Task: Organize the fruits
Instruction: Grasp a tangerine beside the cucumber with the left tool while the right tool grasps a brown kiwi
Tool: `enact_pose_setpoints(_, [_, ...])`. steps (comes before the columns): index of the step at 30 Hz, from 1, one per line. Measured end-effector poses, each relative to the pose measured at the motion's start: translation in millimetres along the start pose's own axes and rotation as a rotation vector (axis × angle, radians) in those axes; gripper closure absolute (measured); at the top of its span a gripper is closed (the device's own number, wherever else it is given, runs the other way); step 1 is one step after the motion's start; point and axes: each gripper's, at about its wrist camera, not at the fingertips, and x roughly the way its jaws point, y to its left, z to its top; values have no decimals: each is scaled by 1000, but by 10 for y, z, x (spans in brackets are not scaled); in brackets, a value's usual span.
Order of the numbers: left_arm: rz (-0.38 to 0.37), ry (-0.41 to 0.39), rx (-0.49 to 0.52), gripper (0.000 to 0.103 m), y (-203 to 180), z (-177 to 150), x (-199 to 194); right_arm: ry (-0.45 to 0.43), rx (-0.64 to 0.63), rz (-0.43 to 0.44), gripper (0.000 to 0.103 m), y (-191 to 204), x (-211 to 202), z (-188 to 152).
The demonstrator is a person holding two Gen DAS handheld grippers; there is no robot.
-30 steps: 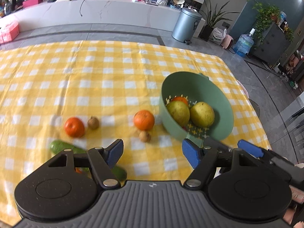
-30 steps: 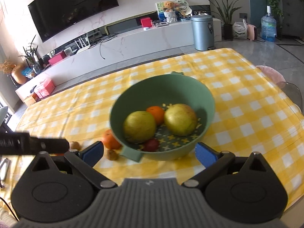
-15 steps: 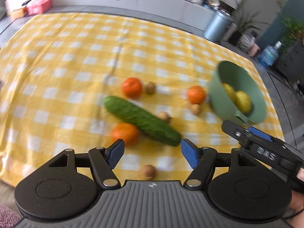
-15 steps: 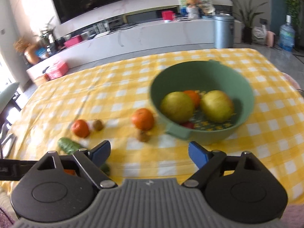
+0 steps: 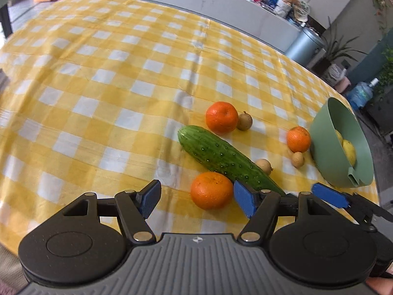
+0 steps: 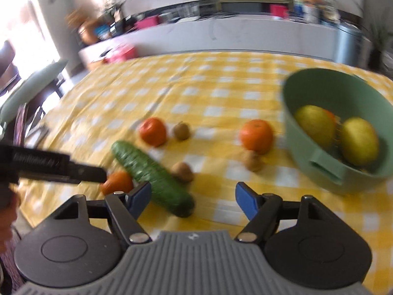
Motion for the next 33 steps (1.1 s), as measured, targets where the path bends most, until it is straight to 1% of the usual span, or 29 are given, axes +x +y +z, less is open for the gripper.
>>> enact_pose_setpoints(2, [-31, 16, 1, 23, 16, -7, 81, 16, -37, -7, 31, 53, 59, -7])
enact_pose_setpoints(4, [-44, 30, -1, 23, 18, -10, 160, 39, -39, 3, 32, 55, 99, -12])
enact_pose_setpoints(6, [-52, 33, -6, 24, 1, -12, 225, 39, -30, 4, 32, 34, 89, -12])
enact_pose_setpoints(8, [-71, 34, -7, 35, -20, -16, 279, 30, -25, -4, 32, 20, 75, -10])
enact_pose_setpoints(9, [-71, 33, -7, 47, -24, -19, 300, 27, -17, -1, 32, 7, 74, -9])
enact_pose_setpoints(10, [-75, 25, -14, 51, -21, -23, 306, 26, -11, -1, 32, 1, 84, -4])
enact_pose_setpoints(12, [-85, 20, -28, 52, -10, -20, 300, 26, -3, -9, 32, -13, 88, -4])
enact_pose_setpoints(14, [-86, 17, -26, 52, -7, -23, 296, 24, 3, 2, 32, -20, 80, -2])
enact_pose_setpoints(16, [-76, 15, -21, 52, -15, -26, 287, 30, 4, 39, 32, -10, 55, -4])
enact_pose_setpoints(18, [-45, 2, -4, 52, -38, -31, 255, 50, -12, 91, 32, 30, 18, -14])
enact_pose_setpoints(21, [-23, -29, 11, 52, -31, -23, 167, 98, -72, 141, 32, 154, -18, -55])
enact_pose_setpoints(23, [-21, -41, 8, 52, -8, -15, 120, 140, -150, 168, 32, 268, -26, -99])
enact_pose_setpoints(26, [-17, -42, 4, 52, 18, -7, 95, 170, -225, 180, 38, 409, -20, -155])
enact_pose_setpoints(27, [-17, -38, 3, 52, 21, -8, 98, 178, -243, 174, 44, 445, -9, -173])
enact_pose_setpoints(28, [-19, -33, 2, 52, 25, -7, 102, 189, -258, 168, 47, 477, 10, -187])
enact_pose_setpoints(29, [-22, -29, 1, 52, 28, -9, 104, 199, -271, 163, 54, 503, 33, -200])
enact_pose_setpoints(30, [-25, -26, 2, 52, 29, -11, 103, 211, -281, 164, 59, 520, 56, -211])
enact_pose_setpoints(33, [-38, -25, 12, 52, 20, -25, 96, 229, -280, 167, 64, 539, 104, -218])
